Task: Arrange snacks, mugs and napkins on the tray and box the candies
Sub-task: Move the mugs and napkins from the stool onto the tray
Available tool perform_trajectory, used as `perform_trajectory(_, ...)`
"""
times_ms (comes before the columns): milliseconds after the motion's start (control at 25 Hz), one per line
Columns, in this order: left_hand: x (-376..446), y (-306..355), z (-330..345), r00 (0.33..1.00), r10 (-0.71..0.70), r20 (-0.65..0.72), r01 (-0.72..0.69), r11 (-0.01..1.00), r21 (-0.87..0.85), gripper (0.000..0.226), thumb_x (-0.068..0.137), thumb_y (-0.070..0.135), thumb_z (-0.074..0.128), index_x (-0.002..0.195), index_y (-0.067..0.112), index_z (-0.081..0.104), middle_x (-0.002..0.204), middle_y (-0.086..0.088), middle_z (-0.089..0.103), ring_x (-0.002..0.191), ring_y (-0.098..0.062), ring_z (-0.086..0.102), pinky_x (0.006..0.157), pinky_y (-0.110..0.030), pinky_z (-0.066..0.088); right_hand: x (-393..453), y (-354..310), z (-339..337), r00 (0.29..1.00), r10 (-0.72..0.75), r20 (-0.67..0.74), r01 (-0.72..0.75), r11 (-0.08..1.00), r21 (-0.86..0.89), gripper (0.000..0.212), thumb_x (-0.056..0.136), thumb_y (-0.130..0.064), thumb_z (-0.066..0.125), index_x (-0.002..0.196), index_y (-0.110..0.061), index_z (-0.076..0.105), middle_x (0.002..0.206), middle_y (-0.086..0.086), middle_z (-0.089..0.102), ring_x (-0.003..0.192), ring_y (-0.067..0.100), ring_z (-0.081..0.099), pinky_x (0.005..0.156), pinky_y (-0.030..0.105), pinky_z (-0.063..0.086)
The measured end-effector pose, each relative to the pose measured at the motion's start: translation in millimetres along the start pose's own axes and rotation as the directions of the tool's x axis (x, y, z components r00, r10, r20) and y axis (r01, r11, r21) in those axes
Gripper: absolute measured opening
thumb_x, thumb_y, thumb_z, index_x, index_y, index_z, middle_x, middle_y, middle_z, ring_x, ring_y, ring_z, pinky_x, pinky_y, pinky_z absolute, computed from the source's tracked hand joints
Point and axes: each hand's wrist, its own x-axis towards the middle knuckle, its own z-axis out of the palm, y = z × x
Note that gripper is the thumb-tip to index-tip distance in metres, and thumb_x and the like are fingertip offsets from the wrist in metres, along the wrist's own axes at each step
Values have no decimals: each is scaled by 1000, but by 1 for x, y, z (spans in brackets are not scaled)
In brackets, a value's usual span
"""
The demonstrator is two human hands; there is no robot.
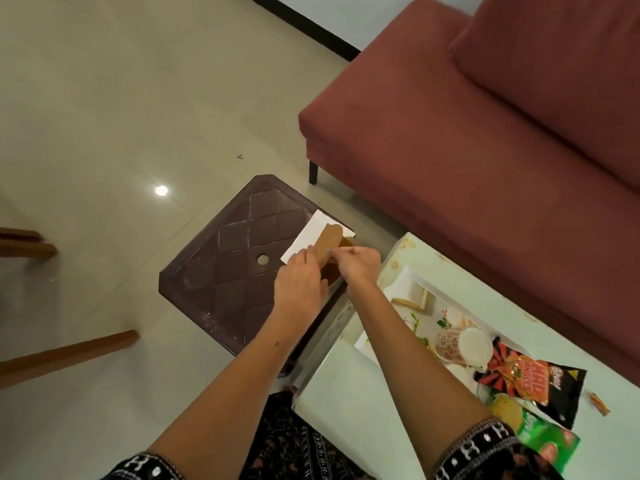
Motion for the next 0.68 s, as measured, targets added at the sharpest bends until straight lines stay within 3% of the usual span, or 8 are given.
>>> perform_trajectory(80,3,12,5,999,7,49,-9,998,57,57,91,27,53,138,5,31,130,-11,52,115,-27,56,91,-37,49,-12,3,-10,996,-92,-14,91,995,-29,14,73,-22,74,59,-23,70,70,-6,70,70,9,66,63,24,54)
perform_trajectory(160,0,23,12,997,19,75,-24,997,74,47,94,20,47,137,4,35,124,-13,58,107,-29,61,86,-37,51,-20,8,-26,985,-171,2,171,984,-42,5,74,-25,75,70,-21,75,73,-8,70,70,5,64,62,16,49)
perform_trajectory(240,-5,33,20,996,47,80,-52,997,55,42,95,16,43,135,4,38,118,-14,61,103,-31,62,87,-37,50,-25,17,-43,971,-237,-7,236,968,-91,11,76,-28,74,83,-19,76,80,-7,71,70,2,60,60,9,41)
perform_trajectory(360,-14,56,38,993,76,94,-71,996,-52,37,96,17,39,130,6,45,111,-15,65,97,-33,64,86,-41,52,-31,36,-72,915,-338,-219,302,936,-183,23,77,-32,72,97,-22,69,95,-7,65,79,6,57,66,14,43)
perform_trajectory(480,-26,76,64,988,77,130,-44,969,-243,32,95,15,39,122,8,54,102,-14,67,89,-30,65,83,-42,55,-26,68,-102,924,-193,-331,140,974,-177,35,83,-37,64,111,-17,59,106,-1,61,90,17,59,71,23,43)
perform_trajectory(600,-39,91,92,972,124,199,-48,935,-352,29,94,14,44,118,7,58,97,-12,68,83,-24,64,80,-33,55,-10,107,-123,969,-83,-231,47,986,-157,33,88,-41,54,91,-12,70,90,6,74,80,26,69,76,35,55)
perform_trajectory(680,-43,96,110,967,118,227,-20,921,-389,28,93,13,47,117,7,61,96,-12,70,79,-20,63,74,-27,51,-1,125,-134,980,-60,-189,24,982,-187,35,89,-39,52,85,-11,71,84,8,74,74,27,70,74,39,56)
